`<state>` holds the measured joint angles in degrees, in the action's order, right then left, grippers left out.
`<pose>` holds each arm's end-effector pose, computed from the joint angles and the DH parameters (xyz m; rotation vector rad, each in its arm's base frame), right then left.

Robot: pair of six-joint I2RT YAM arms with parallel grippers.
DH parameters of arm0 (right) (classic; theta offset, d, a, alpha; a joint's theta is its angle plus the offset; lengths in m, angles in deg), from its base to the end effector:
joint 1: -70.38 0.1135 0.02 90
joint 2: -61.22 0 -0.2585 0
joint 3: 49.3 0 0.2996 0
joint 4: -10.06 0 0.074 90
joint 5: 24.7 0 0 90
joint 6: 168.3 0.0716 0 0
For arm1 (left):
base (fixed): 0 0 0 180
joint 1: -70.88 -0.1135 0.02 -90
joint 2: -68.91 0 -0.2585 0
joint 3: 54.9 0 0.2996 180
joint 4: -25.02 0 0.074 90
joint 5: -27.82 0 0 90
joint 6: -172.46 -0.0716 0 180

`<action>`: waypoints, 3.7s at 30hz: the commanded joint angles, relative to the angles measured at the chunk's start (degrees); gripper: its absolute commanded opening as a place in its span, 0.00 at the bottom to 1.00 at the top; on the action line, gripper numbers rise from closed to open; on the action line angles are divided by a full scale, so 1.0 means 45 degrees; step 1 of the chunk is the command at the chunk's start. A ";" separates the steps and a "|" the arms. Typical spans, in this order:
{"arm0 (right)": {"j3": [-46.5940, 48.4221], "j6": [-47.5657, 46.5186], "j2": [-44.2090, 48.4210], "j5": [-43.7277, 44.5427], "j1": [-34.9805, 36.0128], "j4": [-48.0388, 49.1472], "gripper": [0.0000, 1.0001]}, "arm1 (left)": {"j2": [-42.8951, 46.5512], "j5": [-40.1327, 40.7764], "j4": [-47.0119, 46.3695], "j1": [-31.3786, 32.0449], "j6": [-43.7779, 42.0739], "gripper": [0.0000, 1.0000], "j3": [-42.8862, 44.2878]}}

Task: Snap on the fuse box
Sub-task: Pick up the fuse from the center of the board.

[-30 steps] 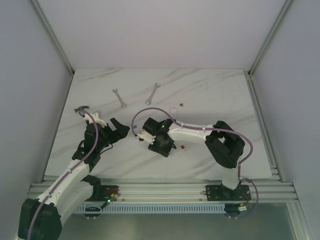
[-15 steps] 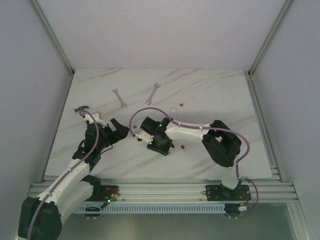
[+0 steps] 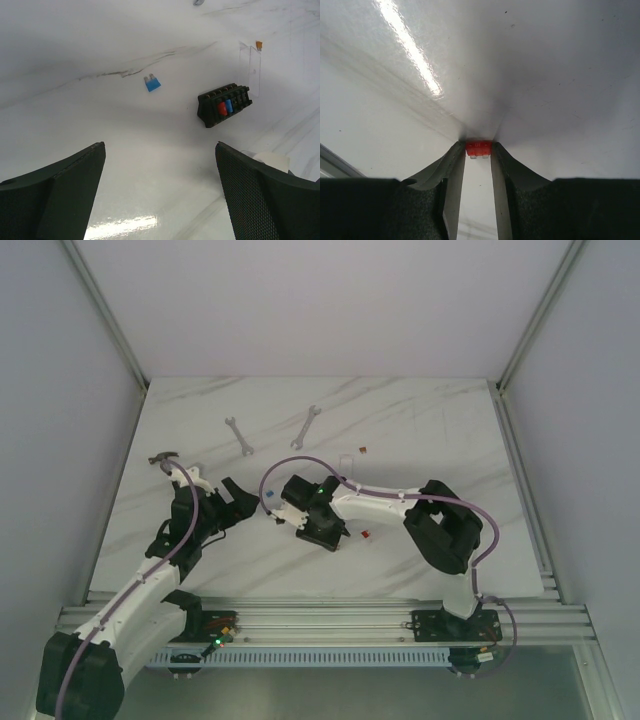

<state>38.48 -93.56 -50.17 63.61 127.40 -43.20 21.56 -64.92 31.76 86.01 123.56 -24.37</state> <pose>0.2279 0.3550 0.0924 -1.7342 2.3662 0.1608 0.2550 -0.0725 0.1588 -0.4285 2.0010 -0.6746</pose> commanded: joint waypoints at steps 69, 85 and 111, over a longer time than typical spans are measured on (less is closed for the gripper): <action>-0.5136 1.1376 0.9168 0.2553 -0.0894 0.9630 0.23 | -0.4494 0.0315 -1.2510 0.6651 -0.5190 0.41 0.0472; -0.5334 1.1513 0.9290 0.2554 -0.0873 0.9828 0.23 | -0.4676 -0.0244 -1.2593 0.6666 -0.5130 0.06 0.0619; -0.4567 0.2426 1.1966 -0.3782 -0.2400 0.7642 0.50 | -0.2409 -0.4145 -0.8792 0.5798 -0.7176 0.00 0.1462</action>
<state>15.37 -70.96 2.77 58.77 118.31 -3.93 8.32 -75.28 -10.10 113.03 93.86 -19.58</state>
